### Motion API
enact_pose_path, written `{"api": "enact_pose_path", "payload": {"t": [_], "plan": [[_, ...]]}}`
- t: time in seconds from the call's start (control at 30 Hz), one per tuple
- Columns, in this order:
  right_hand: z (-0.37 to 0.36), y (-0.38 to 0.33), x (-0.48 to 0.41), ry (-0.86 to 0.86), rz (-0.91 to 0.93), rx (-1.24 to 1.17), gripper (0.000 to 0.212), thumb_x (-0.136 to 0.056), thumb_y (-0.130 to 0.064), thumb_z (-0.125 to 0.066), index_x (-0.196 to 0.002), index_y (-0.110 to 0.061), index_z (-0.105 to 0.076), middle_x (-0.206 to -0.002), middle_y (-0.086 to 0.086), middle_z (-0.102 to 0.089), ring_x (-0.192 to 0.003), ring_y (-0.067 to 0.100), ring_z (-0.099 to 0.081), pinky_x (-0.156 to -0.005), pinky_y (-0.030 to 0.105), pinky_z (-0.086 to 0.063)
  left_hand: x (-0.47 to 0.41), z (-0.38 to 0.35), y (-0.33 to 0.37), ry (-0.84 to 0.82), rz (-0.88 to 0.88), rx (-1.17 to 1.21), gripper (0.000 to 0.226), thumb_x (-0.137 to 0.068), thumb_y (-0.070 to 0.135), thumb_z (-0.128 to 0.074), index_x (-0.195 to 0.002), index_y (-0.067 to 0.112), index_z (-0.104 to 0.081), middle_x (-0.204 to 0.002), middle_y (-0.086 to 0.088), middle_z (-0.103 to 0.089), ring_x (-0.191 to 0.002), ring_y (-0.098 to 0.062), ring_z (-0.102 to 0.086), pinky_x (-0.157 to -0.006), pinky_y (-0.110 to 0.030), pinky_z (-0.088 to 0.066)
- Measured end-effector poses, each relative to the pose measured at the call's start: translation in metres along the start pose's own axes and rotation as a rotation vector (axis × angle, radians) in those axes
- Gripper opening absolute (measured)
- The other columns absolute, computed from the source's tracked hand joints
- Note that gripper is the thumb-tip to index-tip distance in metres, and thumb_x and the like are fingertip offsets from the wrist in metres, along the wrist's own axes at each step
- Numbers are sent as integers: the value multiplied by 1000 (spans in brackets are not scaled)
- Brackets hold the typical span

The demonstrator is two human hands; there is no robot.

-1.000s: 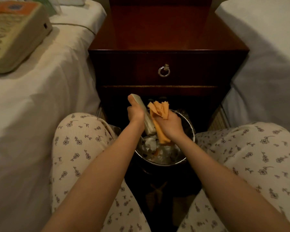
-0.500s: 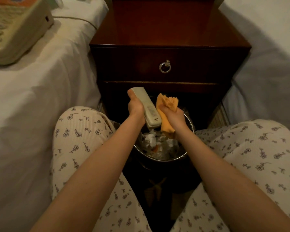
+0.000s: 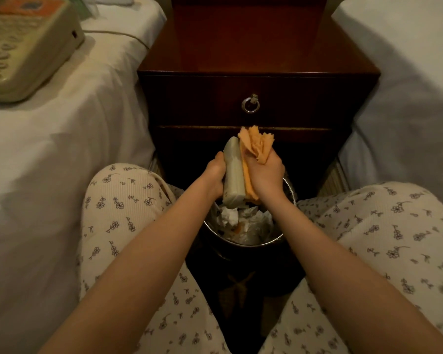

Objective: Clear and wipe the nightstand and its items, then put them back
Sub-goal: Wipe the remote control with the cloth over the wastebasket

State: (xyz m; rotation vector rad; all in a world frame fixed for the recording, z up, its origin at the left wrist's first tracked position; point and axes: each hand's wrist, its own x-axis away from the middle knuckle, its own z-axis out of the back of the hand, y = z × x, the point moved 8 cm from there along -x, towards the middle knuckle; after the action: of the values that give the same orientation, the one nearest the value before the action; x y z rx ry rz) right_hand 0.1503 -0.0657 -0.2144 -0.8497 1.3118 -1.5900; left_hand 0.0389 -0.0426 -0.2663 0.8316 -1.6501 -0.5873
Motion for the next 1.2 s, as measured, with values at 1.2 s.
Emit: {"api": "enact_pose_path", "payload": {"t": [1.2], "plan": [[-12, -29, 4, -165, -297, -337, 31, -89, -33, -60, -115, -19, -51, -90, -3, -58, -82, 14, -58, -70, 28, -49, 30, 2, 52, -111, -187, 121, 13, -84, 23, -56, -90, 12, -53, -74, -4, -50, -63, -16, -50, -55, -26, -46]]}}
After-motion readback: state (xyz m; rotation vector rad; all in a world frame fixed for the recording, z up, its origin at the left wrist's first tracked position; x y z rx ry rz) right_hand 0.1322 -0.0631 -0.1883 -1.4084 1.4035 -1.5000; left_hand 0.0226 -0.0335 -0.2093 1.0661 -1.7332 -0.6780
